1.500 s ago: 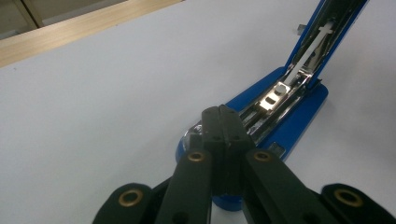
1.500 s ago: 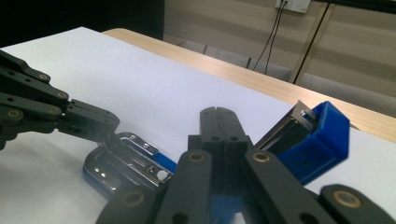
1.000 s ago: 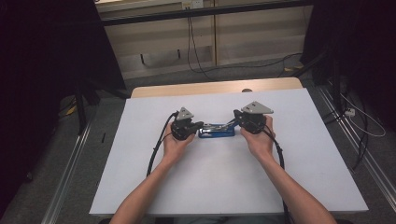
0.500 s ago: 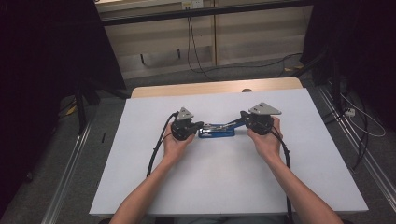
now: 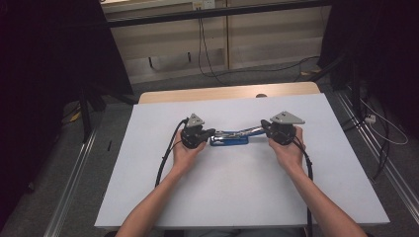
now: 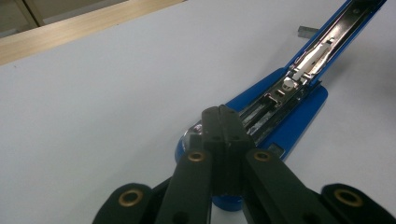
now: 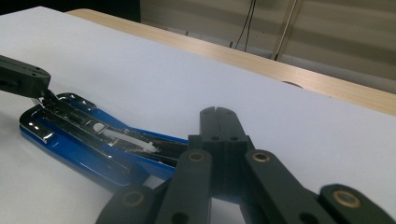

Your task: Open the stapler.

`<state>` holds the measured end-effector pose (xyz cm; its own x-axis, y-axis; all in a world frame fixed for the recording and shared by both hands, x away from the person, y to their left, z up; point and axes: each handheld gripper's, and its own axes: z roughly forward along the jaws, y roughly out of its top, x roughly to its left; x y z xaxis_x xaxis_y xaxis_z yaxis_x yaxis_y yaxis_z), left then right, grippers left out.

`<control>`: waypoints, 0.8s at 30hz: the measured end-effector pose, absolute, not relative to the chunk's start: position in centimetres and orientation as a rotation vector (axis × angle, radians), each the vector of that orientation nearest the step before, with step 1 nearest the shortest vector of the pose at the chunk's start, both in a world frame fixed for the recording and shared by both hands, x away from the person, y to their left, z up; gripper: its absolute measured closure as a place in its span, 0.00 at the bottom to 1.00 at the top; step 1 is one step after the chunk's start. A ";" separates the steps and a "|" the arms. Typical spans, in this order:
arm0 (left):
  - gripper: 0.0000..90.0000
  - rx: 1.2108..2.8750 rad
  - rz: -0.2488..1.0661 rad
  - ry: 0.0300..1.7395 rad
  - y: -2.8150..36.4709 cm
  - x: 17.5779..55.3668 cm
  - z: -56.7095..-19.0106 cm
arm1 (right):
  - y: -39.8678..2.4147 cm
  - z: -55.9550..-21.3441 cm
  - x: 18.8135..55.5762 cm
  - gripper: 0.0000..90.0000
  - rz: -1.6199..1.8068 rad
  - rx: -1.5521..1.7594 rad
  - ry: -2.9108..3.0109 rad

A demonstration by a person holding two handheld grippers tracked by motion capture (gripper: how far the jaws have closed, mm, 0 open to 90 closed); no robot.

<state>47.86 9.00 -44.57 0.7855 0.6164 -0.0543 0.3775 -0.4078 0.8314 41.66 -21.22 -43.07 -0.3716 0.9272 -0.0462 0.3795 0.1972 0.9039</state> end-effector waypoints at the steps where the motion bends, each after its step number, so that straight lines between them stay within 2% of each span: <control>1: 1.00 2.045 0.324 0.741 9.0 47.9 -44.6 | -21.3 -43.2 41.6 1.00 1.133 1.218 1.864; 24: 1.00 2.036 0.314 0.759 8.9 47.9 -44.6 | -22.2 -44.4 41.6 1.00 1.115 1.249 1.904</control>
<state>47.86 8.94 -44.55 0.7781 0.6242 -0.0704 0.3926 -0.3956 0.8303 41.57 -22.18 -44.39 -0.3795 0.9246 -0.0328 0.4235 0.2051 0.8824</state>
